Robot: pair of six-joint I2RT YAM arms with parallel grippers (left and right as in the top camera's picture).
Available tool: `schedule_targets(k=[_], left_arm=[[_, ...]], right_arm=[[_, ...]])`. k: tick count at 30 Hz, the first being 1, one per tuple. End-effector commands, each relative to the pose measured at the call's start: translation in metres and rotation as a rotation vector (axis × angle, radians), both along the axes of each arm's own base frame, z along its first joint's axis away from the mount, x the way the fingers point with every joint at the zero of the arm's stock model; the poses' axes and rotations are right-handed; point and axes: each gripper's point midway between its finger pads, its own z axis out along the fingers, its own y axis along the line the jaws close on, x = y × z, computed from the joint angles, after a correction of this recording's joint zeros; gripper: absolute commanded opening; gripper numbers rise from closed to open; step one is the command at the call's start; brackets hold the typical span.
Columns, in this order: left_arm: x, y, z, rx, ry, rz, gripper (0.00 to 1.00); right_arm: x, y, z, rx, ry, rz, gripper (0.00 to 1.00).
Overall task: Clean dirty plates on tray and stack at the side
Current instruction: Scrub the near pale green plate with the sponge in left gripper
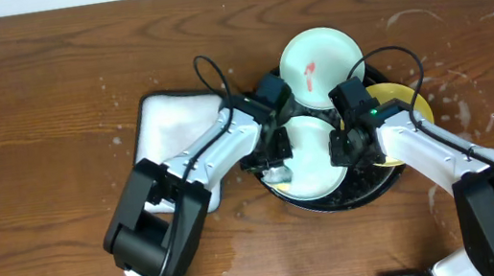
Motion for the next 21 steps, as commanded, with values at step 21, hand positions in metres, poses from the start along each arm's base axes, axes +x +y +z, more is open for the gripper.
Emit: schedule_targets(k=[21], left_arm=[[0.066, -0.049, -0.017, -0.203, -0.276, -0.043, 0.07]], right_arm=[[-0.004, -0.009, -0.007, -0.059, 0.014, -0.001, 0.01]])
